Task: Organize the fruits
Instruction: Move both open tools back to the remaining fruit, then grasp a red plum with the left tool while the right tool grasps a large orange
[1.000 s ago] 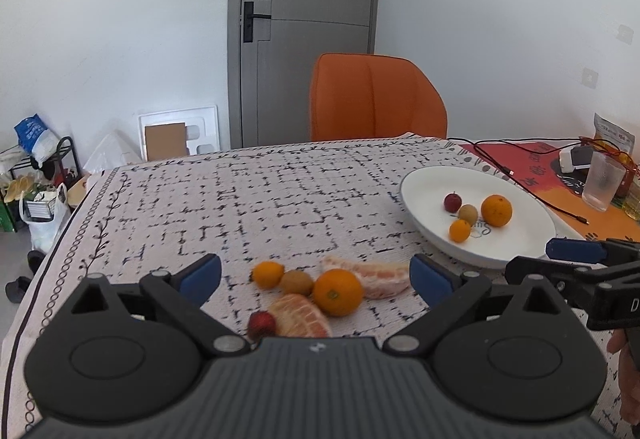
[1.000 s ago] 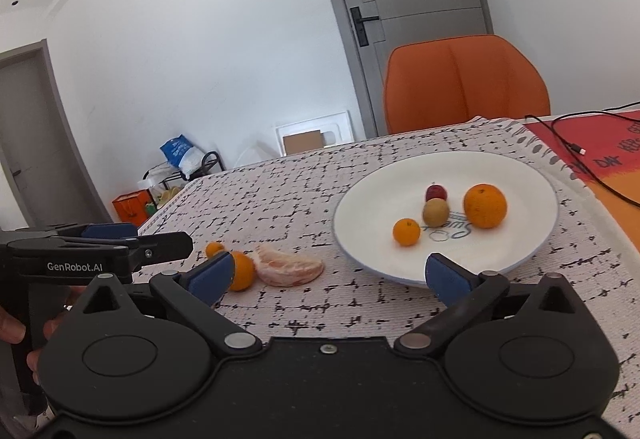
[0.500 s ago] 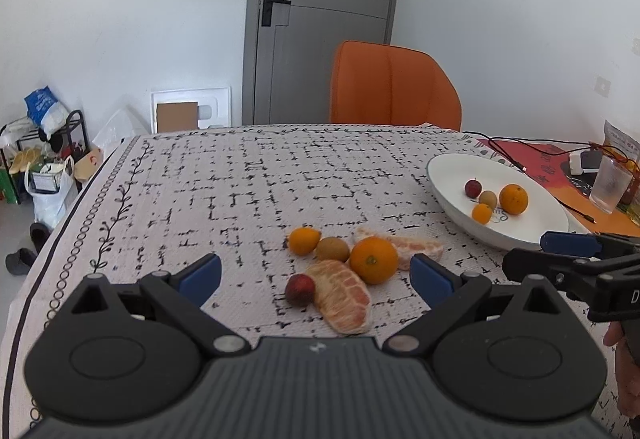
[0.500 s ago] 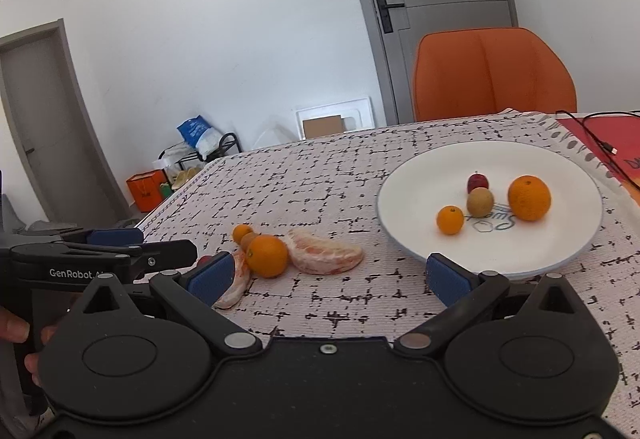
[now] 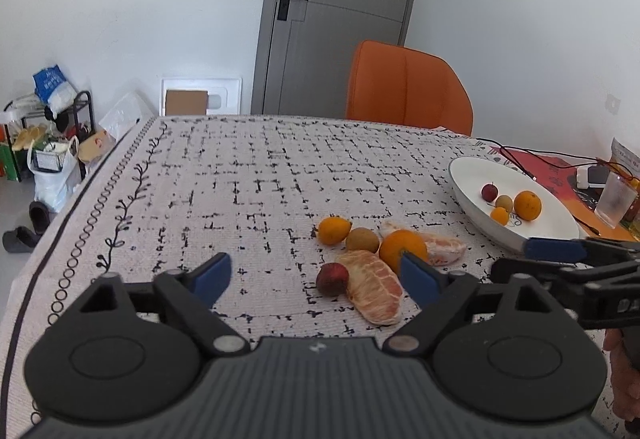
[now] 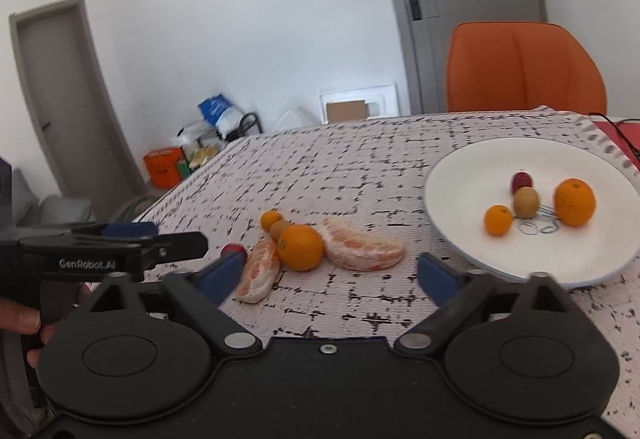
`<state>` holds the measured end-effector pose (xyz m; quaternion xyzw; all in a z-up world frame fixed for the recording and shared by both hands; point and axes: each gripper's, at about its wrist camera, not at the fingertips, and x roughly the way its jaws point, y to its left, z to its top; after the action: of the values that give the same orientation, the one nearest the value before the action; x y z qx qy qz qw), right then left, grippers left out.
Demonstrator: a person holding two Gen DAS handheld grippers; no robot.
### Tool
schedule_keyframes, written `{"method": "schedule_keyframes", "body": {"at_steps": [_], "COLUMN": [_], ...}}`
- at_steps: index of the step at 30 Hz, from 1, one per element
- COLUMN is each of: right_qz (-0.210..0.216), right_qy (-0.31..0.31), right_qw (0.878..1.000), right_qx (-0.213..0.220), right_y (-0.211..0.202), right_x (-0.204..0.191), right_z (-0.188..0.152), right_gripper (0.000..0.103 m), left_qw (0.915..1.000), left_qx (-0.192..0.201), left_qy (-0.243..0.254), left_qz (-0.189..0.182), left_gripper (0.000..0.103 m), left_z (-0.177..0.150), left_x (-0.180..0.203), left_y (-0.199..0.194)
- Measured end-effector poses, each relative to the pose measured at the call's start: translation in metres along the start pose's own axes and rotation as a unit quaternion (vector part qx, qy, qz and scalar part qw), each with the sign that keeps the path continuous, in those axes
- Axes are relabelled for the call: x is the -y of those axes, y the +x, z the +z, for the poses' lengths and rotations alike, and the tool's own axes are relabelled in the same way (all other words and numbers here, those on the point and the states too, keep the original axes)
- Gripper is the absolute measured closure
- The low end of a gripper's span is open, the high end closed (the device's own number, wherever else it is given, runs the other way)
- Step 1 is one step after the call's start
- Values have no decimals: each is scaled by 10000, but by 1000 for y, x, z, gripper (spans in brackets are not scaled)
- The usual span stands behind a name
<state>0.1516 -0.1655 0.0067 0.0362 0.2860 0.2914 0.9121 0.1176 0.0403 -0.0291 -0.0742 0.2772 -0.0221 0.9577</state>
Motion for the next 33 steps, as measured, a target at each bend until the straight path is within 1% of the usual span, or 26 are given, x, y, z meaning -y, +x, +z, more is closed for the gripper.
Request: {"method": "schedule_keyframes", "body": {"at_steps": [3, 6, 9, 13, 16, 18, 19, 22, 24, 26, 29, 33], "right_qz": [69, 98, 128, 178, 198, 211, 215, 234, 243, 253, 252, 253], "right_qy": [-33, -51, -75, -75, -79, -77, -75, -71, -69, -62, -82, -192], "right_qw": [10000, 9999, 9999, 9997, 9996, 9995, 9995, 9994, 9994, 9993, 9993, 9992], "right_qx": [-46, -55, -82, -153, -197, -215, -225, -248, -257, -270, -278, -240], "right_y": [7, 12, 17, 24, 28, 32, 33, 36, 38, 40, 42, 42], "right_x": [-4, -6, -8, -8, -8, -8, -8, -8, -8, -7, -8, -13], "right_z": [1, 3, 4, 6, 6, 7, 7, 7, 7, 7, 7, 9], "right_gripper": [22, 25, 30, 38, 39, 41, 42, 43, 43, 43, 44, 44], "left_qw": [10000, 9999, 9998, 9996, 9995, 9993, 9992, 9989, 9986, 9983, 9991, 9994], "left_qx": [-53, -65, -112, -175, -215, -246, -268, -348, -420, -460, -336, -262], "left_qy": [-65, -73, -82, -104, -109, -102, -105, -113, -152, -166, -45, -93], "left_qz": [-49, -82, -128, -187, -228, -251, -269, -284, -296, -313, -258, -221], "left_gripper": [28, 34, 41, 47, 50, 56, 57, 65, 77, 83, 84, 84], "left_z": [0, 0, 0, -1, 0, 0, 0, -1, -2, -3, -3, 0], "left_x": [-3, -4, -4, -4, -3, -2, -2, -1, -2, -2, 0, -5], "left_y": [2, 5, 9, 17, 23, 27, 29, 35, 40, 43, 37, 29]}}
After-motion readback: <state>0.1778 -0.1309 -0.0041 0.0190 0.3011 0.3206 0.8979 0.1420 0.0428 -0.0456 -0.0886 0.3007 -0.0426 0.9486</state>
